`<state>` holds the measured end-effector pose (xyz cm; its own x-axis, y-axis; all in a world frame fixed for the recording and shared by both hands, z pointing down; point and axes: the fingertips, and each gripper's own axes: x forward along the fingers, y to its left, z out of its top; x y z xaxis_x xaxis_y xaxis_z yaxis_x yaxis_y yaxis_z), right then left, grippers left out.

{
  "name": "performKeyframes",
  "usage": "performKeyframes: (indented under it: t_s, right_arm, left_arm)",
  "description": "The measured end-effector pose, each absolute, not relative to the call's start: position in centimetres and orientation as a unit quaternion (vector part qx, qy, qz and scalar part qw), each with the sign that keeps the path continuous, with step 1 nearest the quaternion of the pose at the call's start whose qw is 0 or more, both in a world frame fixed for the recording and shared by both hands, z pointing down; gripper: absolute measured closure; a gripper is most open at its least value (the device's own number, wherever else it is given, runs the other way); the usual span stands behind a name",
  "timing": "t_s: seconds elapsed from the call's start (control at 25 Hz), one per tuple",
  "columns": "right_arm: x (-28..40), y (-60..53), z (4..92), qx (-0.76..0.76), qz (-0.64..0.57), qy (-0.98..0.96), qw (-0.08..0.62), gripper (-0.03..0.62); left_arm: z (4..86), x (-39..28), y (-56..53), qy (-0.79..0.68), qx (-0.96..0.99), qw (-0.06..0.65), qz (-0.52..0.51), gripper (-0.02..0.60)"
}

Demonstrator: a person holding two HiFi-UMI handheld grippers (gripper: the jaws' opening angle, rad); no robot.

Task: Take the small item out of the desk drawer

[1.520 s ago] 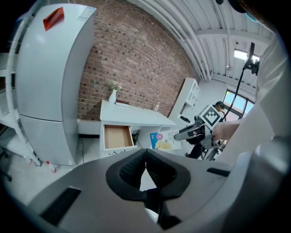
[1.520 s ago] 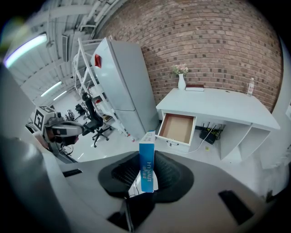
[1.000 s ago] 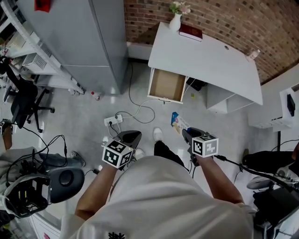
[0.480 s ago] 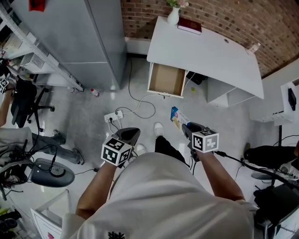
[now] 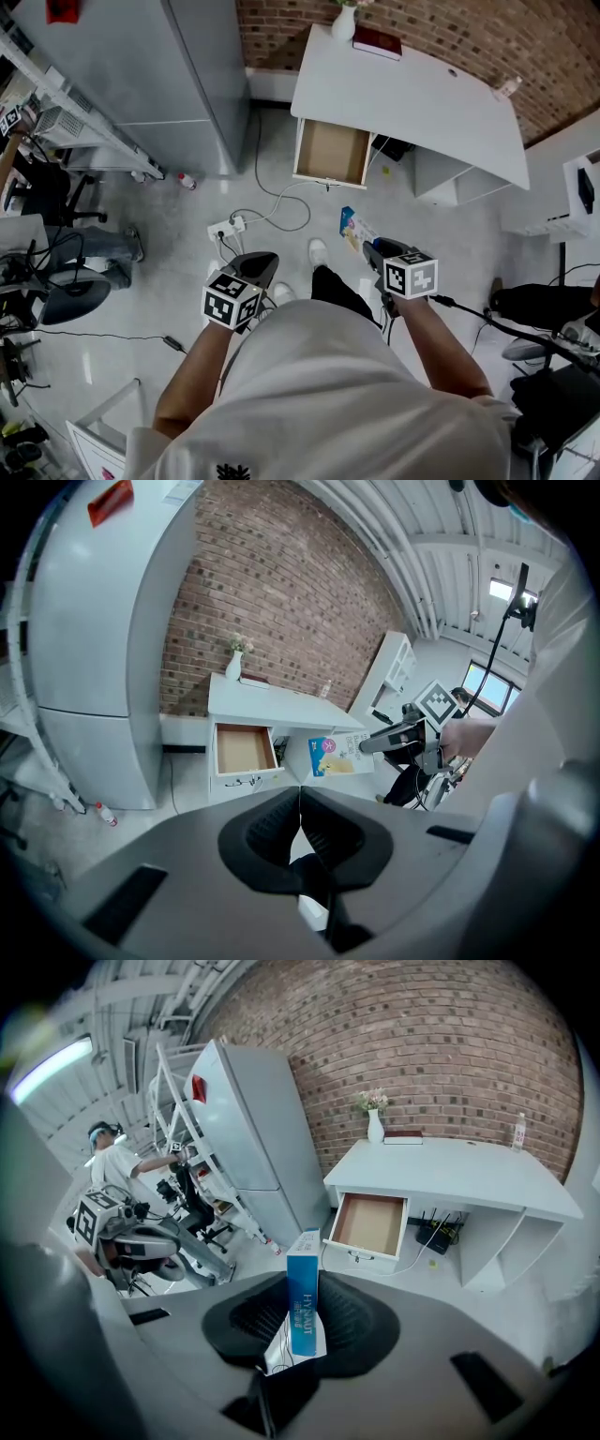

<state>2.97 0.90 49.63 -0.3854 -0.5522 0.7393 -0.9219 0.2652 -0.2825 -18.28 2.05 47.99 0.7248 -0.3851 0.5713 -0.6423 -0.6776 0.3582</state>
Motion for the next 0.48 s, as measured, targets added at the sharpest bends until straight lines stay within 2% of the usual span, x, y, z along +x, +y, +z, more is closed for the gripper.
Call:
performKeyframes:
  t_s: [0.48]
  right_arm:
    - [3.4, -1.8, 50.8, 0.491, 0.367, -0.749, 0.251, 0.48]
  left_arm:
    - [48.7, -18.2, 0.0, -0.29, 0.883, 0.283, 0.235, 0.557]
